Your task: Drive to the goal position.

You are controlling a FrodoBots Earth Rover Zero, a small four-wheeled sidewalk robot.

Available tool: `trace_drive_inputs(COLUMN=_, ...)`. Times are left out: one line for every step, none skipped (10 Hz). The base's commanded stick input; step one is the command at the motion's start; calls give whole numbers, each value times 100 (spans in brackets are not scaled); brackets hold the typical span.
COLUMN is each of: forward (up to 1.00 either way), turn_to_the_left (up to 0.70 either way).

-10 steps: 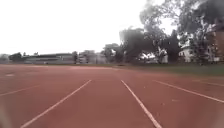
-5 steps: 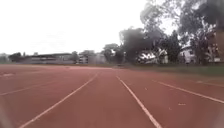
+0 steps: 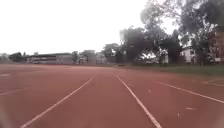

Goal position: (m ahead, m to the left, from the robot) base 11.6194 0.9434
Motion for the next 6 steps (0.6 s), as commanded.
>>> trace_drive_inputs(forward=45, turn_to_the_left=0)
trace_drive_inputs(forward=45, turn_to_the_left=0)
trace_drive_inputs(forward=45, turn_to_the_left=0)
trace_drive_inputs(forward=45, turn_to_the_left=0)
trace_drive_inputs(forward=45, turn_to_the_left=0)
trace_drive_inputs(forward=45, turn_to_the_left=0)
